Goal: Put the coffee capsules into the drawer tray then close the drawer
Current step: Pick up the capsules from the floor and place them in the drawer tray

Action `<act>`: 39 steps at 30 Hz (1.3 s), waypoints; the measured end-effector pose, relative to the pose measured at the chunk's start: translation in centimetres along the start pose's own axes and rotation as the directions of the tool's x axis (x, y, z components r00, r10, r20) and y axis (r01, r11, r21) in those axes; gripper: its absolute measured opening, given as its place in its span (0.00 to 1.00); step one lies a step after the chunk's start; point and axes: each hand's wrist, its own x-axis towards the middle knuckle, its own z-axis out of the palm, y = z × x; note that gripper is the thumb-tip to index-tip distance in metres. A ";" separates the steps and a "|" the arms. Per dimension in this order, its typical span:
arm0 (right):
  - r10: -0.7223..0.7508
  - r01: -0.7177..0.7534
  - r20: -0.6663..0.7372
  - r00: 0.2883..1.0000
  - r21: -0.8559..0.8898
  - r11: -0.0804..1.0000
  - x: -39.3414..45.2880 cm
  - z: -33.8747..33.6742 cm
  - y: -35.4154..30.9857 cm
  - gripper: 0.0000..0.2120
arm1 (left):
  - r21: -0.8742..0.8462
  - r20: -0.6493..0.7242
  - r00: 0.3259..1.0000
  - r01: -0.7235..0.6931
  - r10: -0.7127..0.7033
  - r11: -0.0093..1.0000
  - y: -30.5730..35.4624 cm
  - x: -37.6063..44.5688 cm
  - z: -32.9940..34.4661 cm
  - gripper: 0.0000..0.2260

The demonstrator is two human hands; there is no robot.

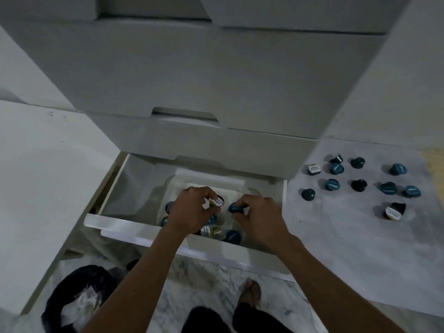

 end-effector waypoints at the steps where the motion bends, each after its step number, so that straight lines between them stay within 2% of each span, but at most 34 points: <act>1: 0.016 -0.014 0.030 0.999 -0.062 0.998 0.4 0.6 0.3 0.06 | -0.007 0.035 0.999 -0.007 0.007 1.000 -0.1 0.8 0.6 0.08; 7: 0.117 -0.057 0.186 0.976 -0.302 0.952 1.2 2.1 0.9 0.08 | 0.003 0.244 0.970 0.017 -0.017 1.000 -1.0 3.0 3.0 0.08; 13: 0.099 -0.032 0.189 0.977 -0.330 0.944 2.1 2.4 1.3 0.08 | 0.023 0.332 0.943 0.028 -0.034 0.999 -1.9 4.5 4.3 0.10; 23: 0.109 -0.034 0.201 0.974 -0.345 0.938 2.5 2.7 1.6 0.03 | -0.005 0.373 0.926 0.064 -0.058 0.998 -2.8 4.9 5.2 0.12; 31: 0.176 -0.101 0.235 0.956 -0.298 0.949 3.0 2.4 1.9 0.05 | -0.025 0.367 0.930 0.051 -0.038 0.998 -2.7 4.6 4.9 0.10; 33: 0.169 -0.100 0.225 0.960 -0.288 0.952 3.1 2.2 1.9 0.09 | -0.036 0.357 0.933 0.052 -0.035 0.998 -2.5 4.6 4.9 0.09; 36: 0.157 -0.074 0.245 0.957 -0.317 0.946 3.3 2.1 1.8 0.14 | -0.002 0.366 0.931 0.011 -0.010 1.000 -2.4 4.6 4.9 0.08; 39: 0.178 -0.066 0.285 0.942 -0.363 0.930 3.3 2.3 1.8 0.13 | 0.013 0.388 0.921 0.006 -0.010 1.000 -2.5 4.5 5.1 0.08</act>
